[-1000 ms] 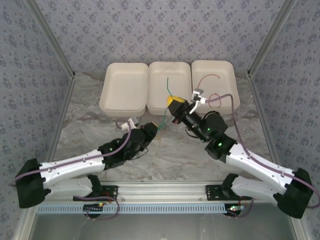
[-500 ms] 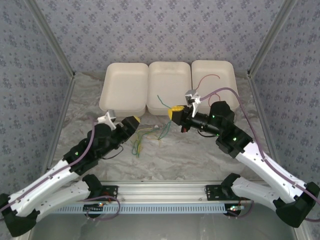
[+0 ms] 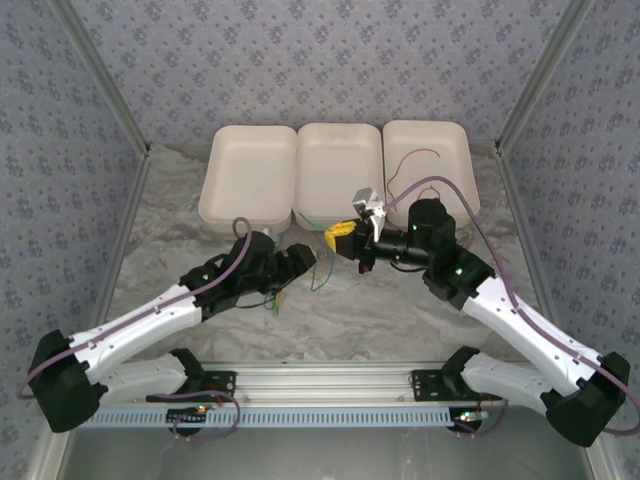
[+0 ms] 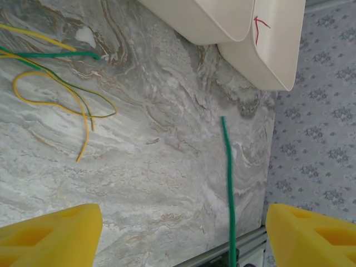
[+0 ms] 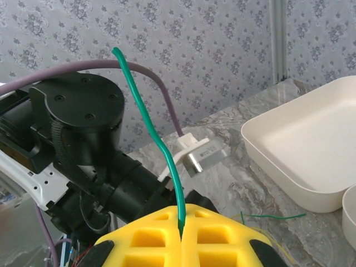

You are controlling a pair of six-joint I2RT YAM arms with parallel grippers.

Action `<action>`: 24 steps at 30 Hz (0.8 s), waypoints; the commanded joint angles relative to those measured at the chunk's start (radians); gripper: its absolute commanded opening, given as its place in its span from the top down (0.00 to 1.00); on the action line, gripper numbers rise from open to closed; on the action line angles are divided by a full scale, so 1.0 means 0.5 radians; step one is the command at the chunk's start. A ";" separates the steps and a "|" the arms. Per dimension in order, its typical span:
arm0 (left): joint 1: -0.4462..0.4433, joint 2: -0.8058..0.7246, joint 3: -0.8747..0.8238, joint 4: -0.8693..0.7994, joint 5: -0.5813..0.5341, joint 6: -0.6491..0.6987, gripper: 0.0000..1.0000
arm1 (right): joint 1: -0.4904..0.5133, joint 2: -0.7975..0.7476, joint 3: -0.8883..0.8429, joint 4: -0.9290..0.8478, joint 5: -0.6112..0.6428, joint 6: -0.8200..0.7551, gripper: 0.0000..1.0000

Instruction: Untangle the cables

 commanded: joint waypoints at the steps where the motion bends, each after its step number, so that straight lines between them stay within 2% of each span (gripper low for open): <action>1: 0.009 0.051 0.050 0.194 0.062 -0.014 0.26 | -0.002 -0.011 -0.003 0.103 -0.085 -0.042 1.00; 3: 0.009 0.088 0.042 0.243 0.042 -0.037 0.31 | 0.008 -0.017 -0.018 0.122 -0.081 -0.040 1.00; 6: 0.016 0.177 0.012 0.383 0.058 -0.100 0.45 | 0.020 -0.041 -0.055 0.183 -0.064 -0.026 1.00; 8: 0.018 0.228 -0.022 0.496 0.062 -0.166 0.61 | 0.031 -0.054 -0.071 0.216 -0.051 -0.022 1.00; 10: 0.027 0.246 -0.057 0.554 0.013 -0.248 0.90 | 0.049 -0.079 -0.081 0.229 -0.019 -0.029 1.00; 11: 0.033 0.239 -0.078 0.575 -0.018 -0.294 0.99 | 0.058 -0.094 -0.091 0.233 0.006 -0.038 1.00; 14: 0.073 0.165 -0.218 0.661 -0.156 -0.508 1.00 | 0.094 -0.195 -0.185 0.334 0.171 -0.040 1.00; 20: 0.140 -0.108 -0.426 0.655 -0.556 -0.916 1.00 | 0.197 -0.452 -0.658 0.999 0.613 0.171 1.00; 22: 0.159 -0.197 -0.455 0.642 -0.705 -1.018 1.00 | 0.295 -0.490 -0.793 1.214 0.821 0.239 1.00; 24: 0.177 -0.285 -0.488 0.666 -0.870 -1.115 1.00 | 0.446 -0.512 -0.943 1.383 1.142 0.312 1.00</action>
